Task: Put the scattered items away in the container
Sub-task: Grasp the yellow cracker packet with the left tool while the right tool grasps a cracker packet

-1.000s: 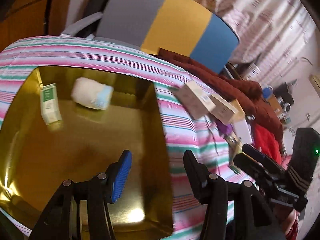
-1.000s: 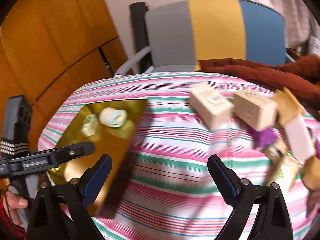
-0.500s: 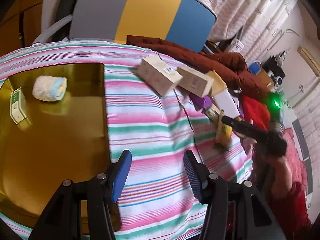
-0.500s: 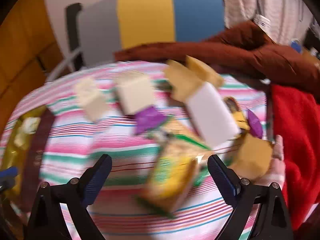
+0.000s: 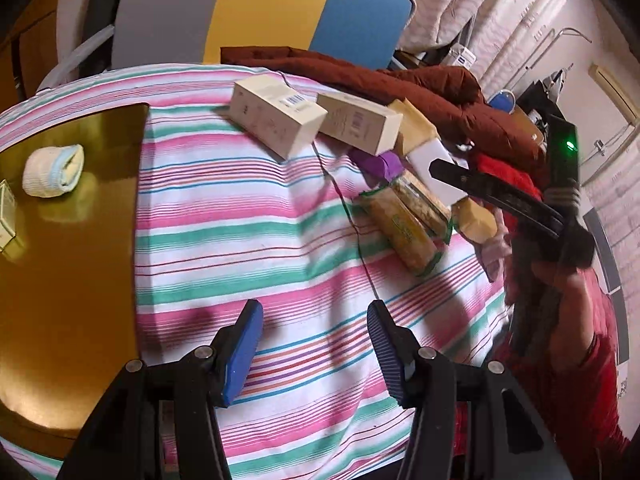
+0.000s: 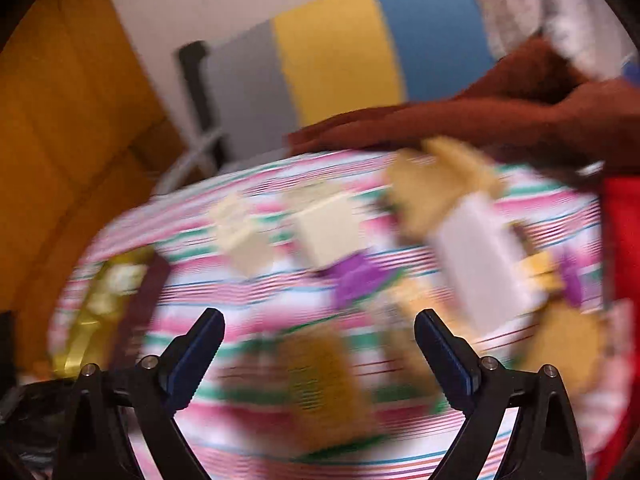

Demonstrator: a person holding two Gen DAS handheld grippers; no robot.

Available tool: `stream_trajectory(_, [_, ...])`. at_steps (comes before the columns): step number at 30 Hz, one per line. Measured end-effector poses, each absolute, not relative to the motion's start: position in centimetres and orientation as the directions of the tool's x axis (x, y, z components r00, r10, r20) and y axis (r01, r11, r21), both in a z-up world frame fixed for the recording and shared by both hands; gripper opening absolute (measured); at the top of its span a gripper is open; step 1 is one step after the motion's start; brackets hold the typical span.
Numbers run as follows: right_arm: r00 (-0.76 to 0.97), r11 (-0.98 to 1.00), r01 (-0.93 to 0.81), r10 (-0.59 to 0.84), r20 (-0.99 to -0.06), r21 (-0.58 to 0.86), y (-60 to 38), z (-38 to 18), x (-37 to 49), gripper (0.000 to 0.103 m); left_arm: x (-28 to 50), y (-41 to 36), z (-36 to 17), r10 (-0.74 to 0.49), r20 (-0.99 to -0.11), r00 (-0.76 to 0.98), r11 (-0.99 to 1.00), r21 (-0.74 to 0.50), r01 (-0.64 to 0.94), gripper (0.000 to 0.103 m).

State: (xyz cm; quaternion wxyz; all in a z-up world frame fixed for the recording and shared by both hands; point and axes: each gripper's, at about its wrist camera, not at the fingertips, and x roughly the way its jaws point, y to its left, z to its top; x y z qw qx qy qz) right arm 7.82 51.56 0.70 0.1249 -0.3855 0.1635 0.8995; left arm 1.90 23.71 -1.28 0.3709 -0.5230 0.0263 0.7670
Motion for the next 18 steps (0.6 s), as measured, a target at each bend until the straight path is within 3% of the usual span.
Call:
stream_trajectory(4, [-0.582,-0.942,-0.321,0.112,-0.806,0.100,52.9,-1.1,6.5,0.073,2.2,24.8,-1.8,0.541,-0.828,-0.148,-0.714,-0.359,-0.602,0.055])
stream_trajectory(8, [-0.489,-0.948,-0.311,0.093,-0.867,0.073,54.3,-3.8,5.8,0.071,2.4,25.9,-2.3,0.538,-0.834,-0.124,-0.706,-0.365,-0.607,0.055])
stream_trajectory(13, [-0.484,-0.945,-0.310,0.063,-0.873,0.104,54.6,-4.3,5.7,0.071,2.3,28.2,-3.2,0.530,-0.844,-0.077,-0.695,-0.381,-0.610,0.055])
stream_trajectory(16, [-0.432,-0.957,-0.289,0.092,-0.897,0.041,53.8,-5.0,5.8,0.063,2.2,29.6,-3.7,0.530,-0.846,-0.049,-0.690,-0.398,-0.605,0.055])
stream_trajectory(17, [-0.430,-0.956,-0.291,0.090,-0.898,0.044,53.9,-4.8,5.9,0.054,2.1,30.3,-3.8,0.528,-0.848,-0.038,-0.690,-0.402,-0.602,0.055])
stream_trajectory(18, [-0.434,-0.951,-0.303,0.085,-0.897,0.056,54.1,-4.7,6.1,0.052,2.1,30.8,-4.0,0.526,-0.850,-0.032,-0.691,-0.405,-0.599,0.055])
